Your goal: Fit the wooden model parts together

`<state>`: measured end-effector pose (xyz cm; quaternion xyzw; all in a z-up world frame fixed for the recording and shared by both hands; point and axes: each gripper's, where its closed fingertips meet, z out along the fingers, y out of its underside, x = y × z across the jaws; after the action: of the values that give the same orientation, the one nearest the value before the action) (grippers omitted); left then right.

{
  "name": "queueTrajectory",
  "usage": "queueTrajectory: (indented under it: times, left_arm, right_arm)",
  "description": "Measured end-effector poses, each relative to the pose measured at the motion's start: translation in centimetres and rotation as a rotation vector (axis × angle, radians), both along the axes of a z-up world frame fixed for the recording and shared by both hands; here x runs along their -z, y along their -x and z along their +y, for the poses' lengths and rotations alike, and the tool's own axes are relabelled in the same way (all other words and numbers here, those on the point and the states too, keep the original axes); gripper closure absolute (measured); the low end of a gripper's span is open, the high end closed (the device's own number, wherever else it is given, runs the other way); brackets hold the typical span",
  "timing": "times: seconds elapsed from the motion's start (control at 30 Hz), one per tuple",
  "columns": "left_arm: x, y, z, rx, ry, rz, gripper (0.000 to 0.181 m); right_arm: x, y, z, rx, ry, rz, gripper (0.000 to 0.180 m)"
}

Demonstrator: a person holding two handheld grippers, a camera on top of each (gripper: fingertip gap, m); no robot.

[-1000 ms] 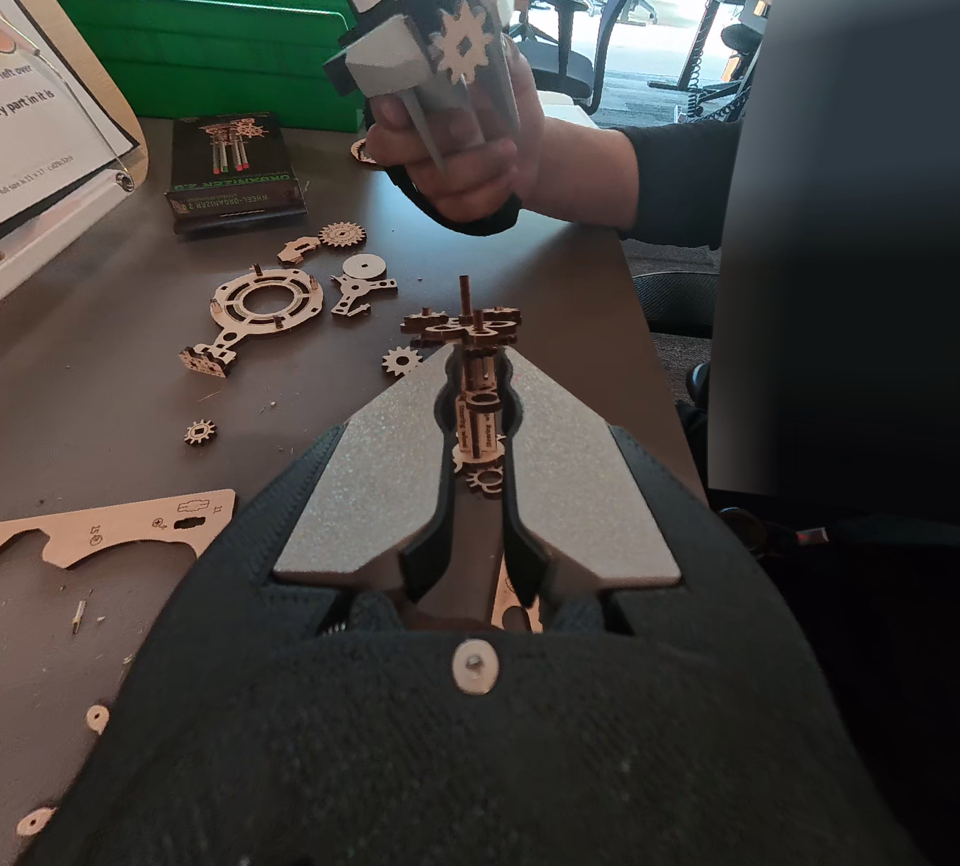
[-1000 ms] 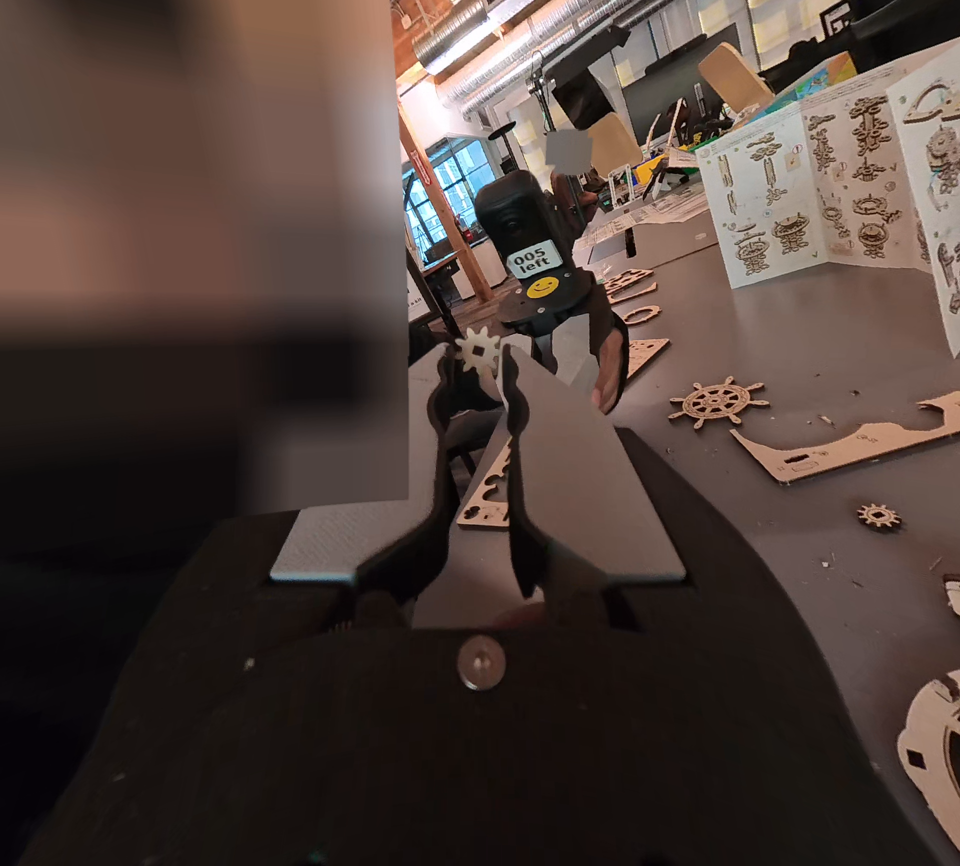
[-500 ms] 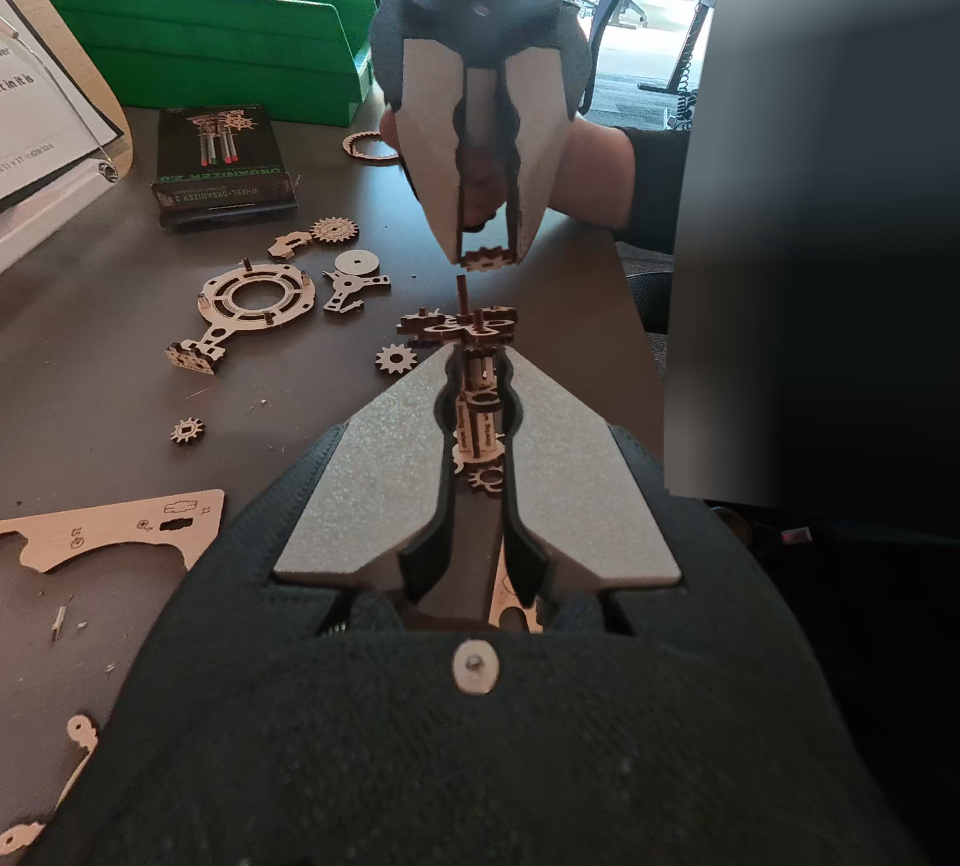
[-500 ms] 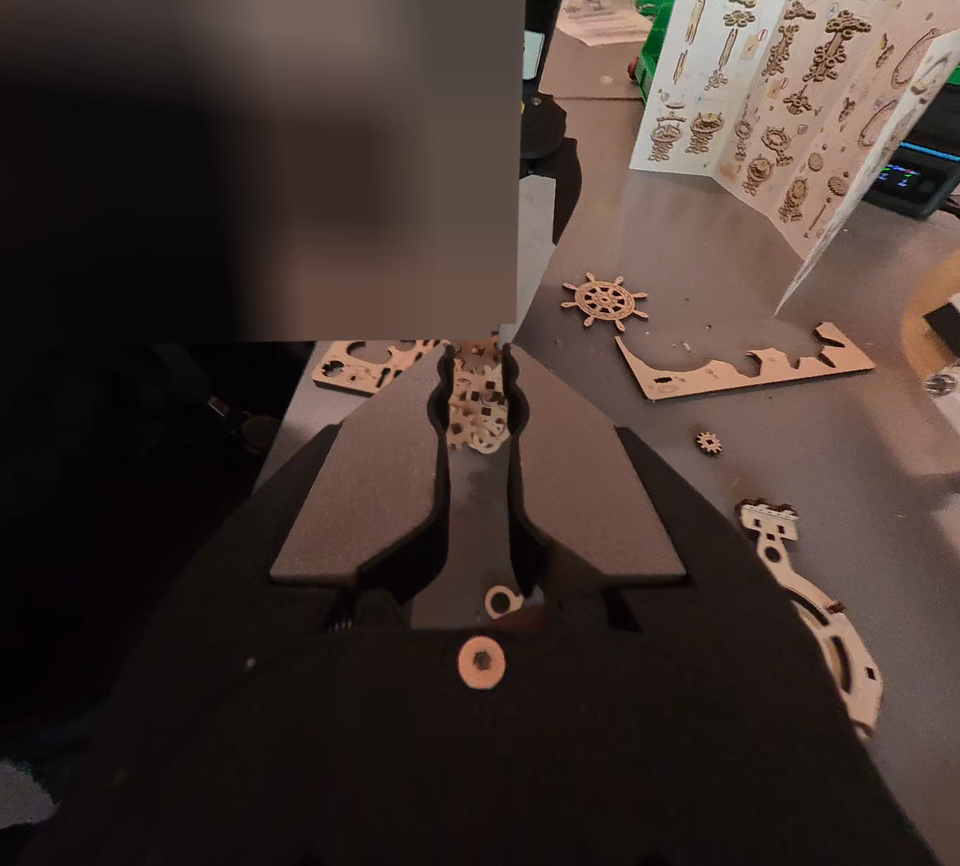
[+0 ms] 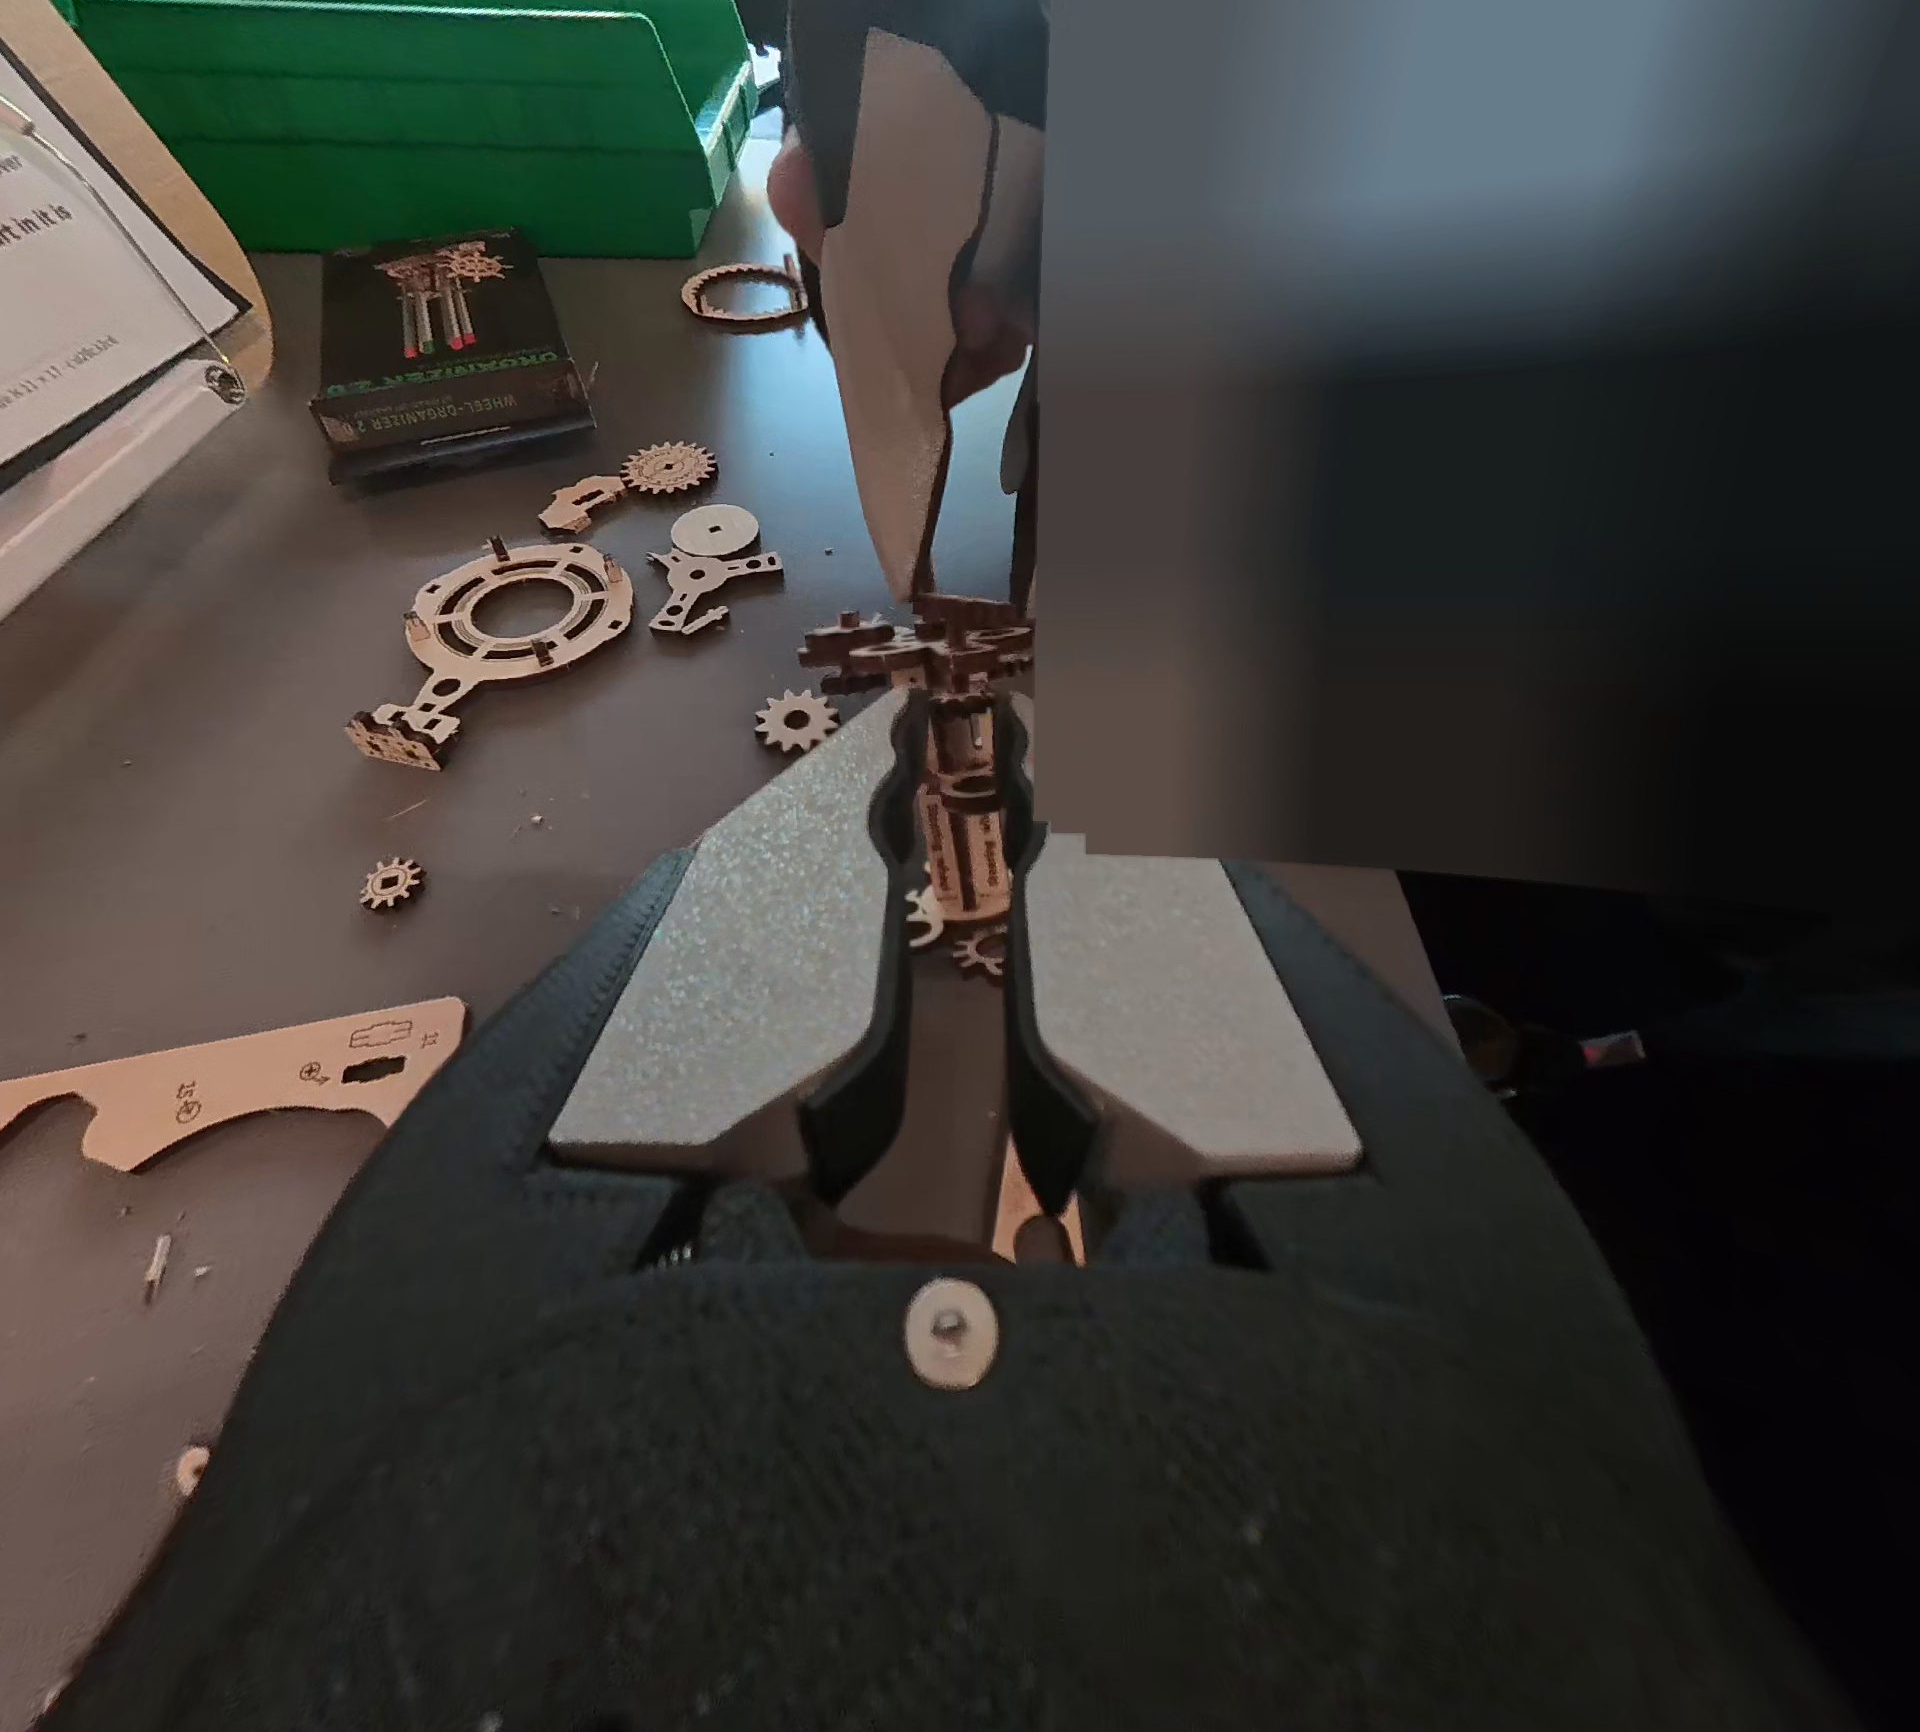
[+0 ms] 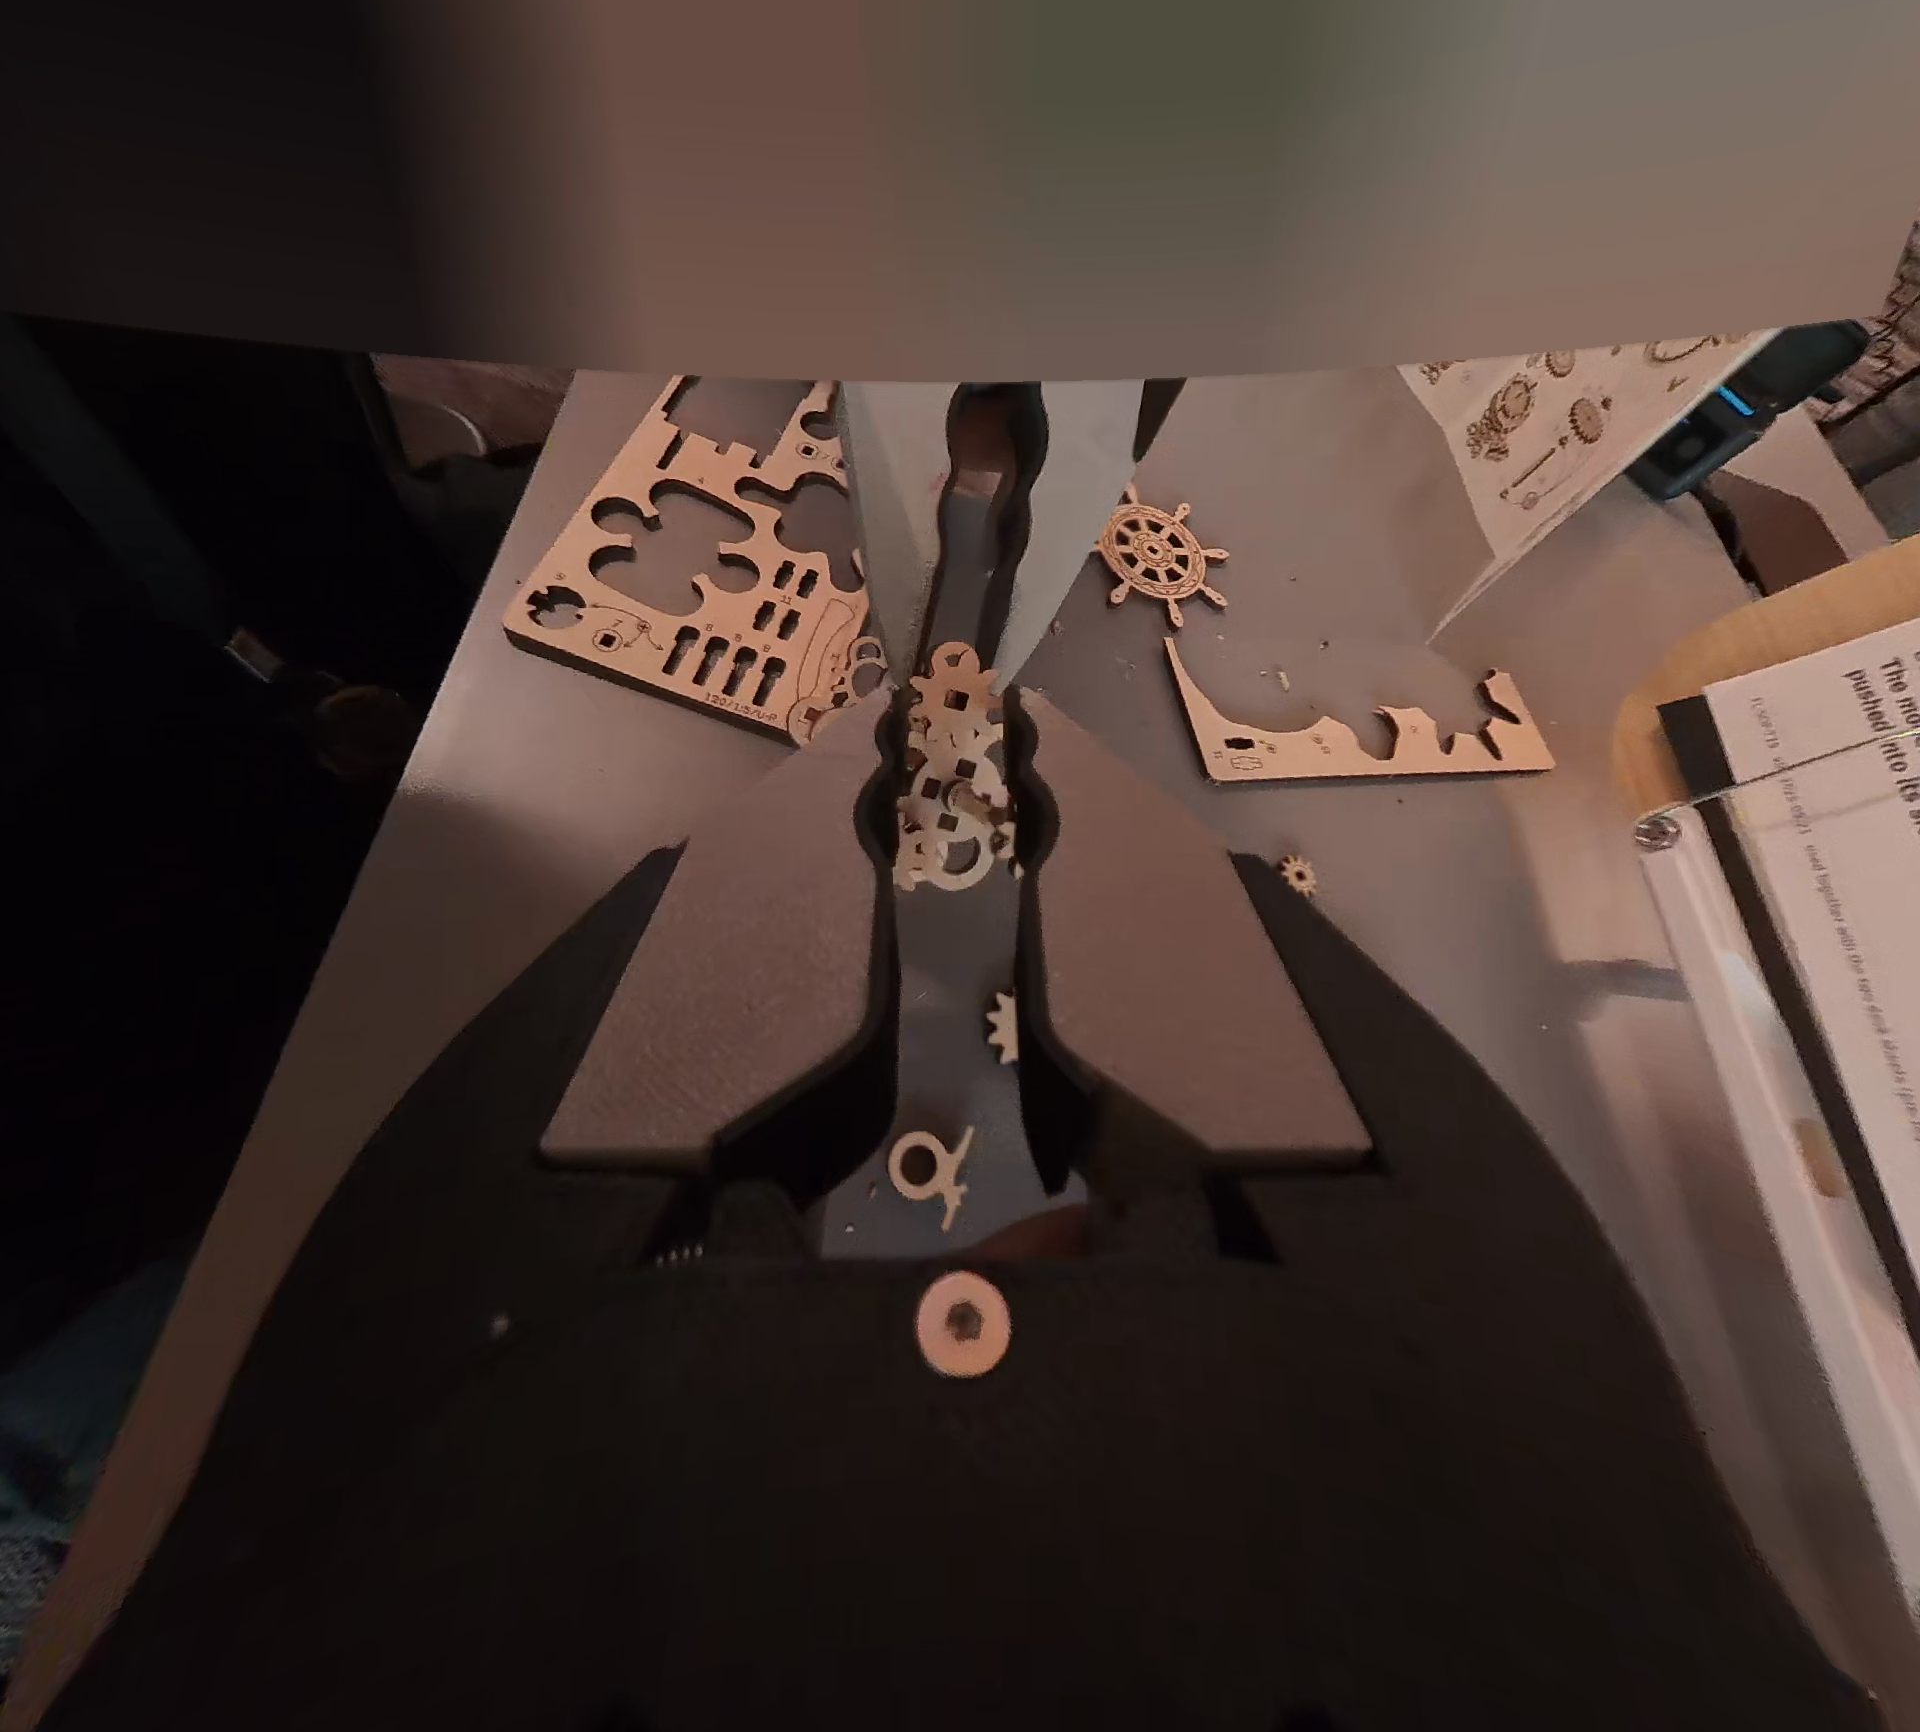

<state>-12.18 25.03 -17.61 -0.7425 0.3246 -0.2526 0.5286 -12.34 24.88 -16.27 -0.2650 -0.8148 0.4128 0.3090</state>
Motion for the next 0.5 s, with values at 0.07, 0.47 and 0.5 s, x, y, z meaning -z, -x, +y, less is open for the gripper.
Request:
queueTrajectory:
  times: [0.07, 0.47, 0.5]
  left_arm:
    - [-0.17, 0.06, 0.09, -0.005, -0.014, 0.0, 0.171]
    - [-0.16, -0.4, 0.0, -0.002, -0.125, 0.1, 0.171]
    - [-0.16, -0.4, 0.0, -0.003, -0.13, 0.104, 0.171]
  right_arm:
    - [-0.13, -0.07, 0.02, 0.001, -0.016, 0.008, 0.166]
    - [-0.29, -0.38, -0.31, -0.001, -0.086, 0.038, 0.165]
    - [-0.28, -0.38, -0.31, 0.003, -0.102, 0.039, 0.165]
